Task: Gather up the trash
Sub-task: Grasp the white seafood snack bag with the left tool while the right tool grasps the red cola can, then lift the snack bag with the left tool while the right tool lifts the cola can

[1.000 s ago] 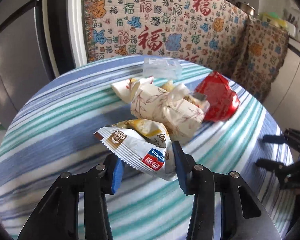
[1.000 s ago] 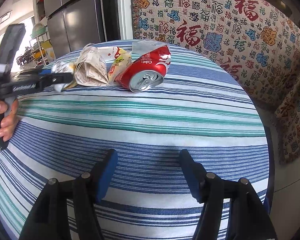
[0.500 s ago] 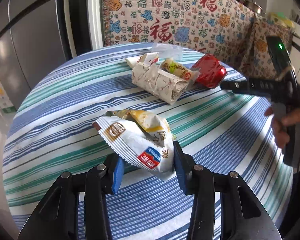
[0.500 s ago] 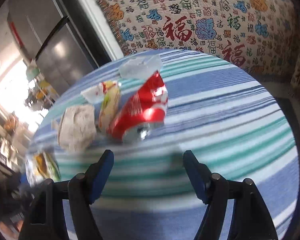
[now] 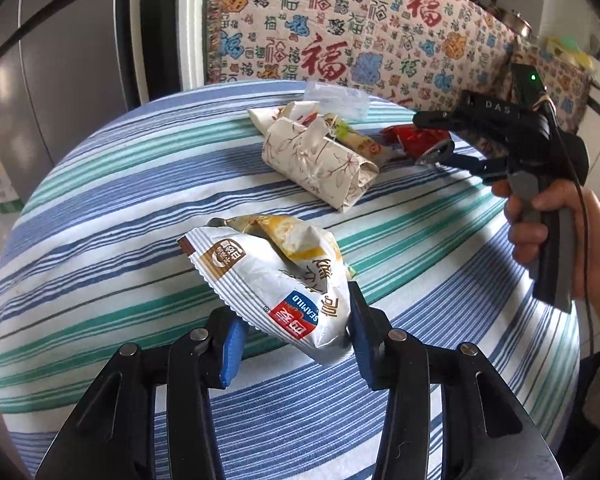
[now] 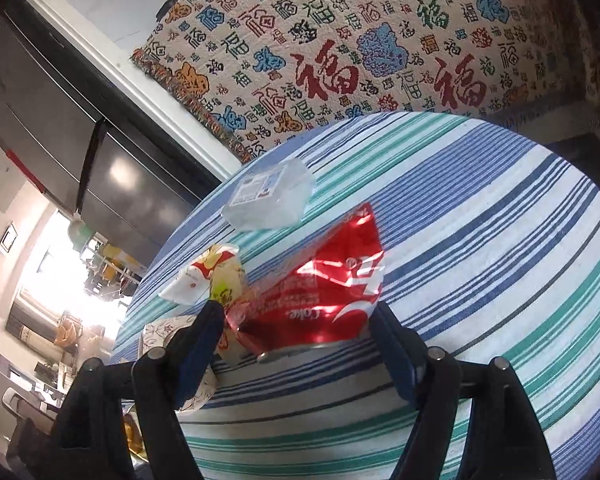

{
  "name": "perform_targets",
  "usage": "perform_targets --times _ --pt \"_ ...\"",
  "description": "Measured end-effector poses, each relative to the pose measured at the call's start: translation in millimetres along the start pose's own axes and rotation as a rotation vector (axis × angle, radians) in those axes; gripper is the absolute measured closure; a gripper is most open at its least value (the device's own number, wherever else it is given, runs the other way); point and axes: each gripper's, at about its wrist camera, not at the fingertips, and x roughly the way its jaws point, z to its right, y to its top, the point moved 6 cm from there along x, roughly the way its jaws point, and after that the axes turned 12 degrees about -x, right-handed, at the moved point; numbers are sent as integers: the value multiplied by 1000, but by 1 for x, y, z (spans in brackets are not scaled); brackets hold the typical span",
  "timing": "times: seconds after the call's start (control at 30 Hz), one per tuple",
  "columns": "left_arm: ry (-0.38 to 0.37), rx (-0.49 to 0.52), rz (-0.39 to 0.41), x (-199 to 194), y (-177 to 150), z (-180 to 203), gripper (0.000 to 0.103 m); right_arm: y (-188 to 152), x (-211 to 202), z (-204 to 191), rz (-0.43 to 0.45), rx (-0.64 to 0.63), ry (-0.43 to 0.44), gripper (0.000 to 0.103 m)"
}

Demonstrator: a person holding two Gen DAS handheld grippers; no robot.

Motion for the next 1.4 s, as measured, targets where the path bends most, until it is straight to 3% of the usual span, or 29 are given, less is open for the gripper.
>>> perform_targets --times 0.3,0.37,0.5,0.73,0.8,0.83,1.03,1.4 --pt "2 1 -18 5 1 0 55 21 10 26 1 137 58 26" --pt "1 1 -19 5 1 0 55 23 13 26 -44 125 74 56" --pt "-2 -1 -20 6 2 2 55 20 -7 -1 -94 -96 18 57" --pt "-57 -19 -38 4 -1 11 55 -10 -76 -54 -18 -502 -143 58" --pt "-53 -8 -40 4 -4 15 55 -27 -89 -62 -23 -601 -218 57" --pt "-48 4 -39 3 -5 17 55 -38 -91 -65 -49 -629 -215 56" --pt "-54 30 -52 -1 -12 26 55 -70 -100 -64 -128 -583 -104 55" --pt "-69 44 -77 -4 -14 22 58 -103 -123 -57 -225 -550 -45 56"
